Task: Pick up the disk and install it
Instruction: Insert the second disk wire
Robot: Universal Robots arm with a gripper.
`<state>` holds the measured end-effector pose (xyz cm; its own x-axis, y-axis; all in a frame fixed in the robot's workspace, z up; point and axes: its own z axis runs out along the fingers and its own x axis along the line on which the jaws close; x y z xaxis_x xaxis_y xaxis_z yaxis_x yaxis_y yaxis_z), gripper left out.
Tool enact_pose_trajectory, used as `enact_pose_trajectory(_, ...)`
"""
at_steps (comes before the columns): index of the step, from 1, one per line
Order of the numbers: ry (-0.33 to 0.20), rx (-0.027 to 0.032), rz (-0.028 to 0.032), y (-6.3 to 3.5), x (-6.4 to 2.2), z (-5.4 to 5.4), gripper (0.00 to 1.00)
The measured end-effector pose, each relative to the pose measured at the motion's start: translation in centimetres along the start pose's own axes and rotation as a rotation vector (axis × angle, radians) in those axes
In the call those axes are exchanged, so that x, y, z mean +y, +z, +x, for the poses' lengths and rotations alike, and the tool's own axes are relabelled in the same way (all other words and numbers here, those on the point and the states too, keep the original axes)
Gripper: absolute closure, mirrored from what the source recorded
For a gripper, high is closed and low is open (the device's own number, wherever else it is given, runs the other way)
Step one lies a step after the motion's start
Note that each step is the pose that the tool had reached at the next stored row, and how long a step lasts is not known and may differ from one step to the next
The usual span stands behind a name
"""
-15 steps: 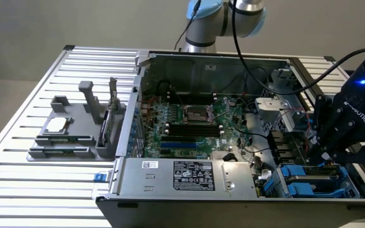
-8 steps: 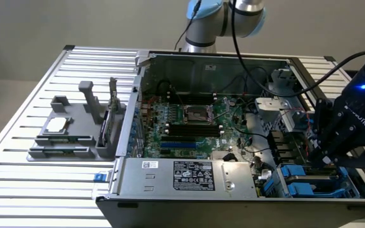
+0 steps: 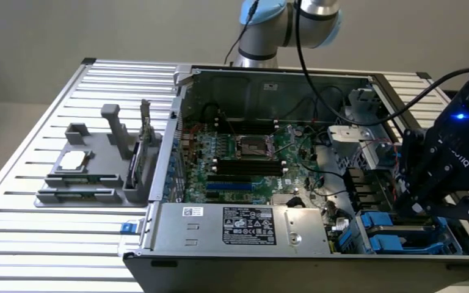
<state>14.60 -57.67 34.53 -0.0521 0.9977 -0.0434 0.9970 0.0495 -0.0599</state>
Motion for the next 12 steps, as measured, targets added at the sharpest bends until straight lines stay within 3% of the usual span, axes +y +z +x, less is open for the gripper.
enact_pose_trajectory(6,0.000,-0.0003,-0.0076,0.25,-0.02,0.01,0.84)
enact_pose_trajectory(12,0.000,-0.0003,-0.0093,0.46,-0.05,0.03,0.84)
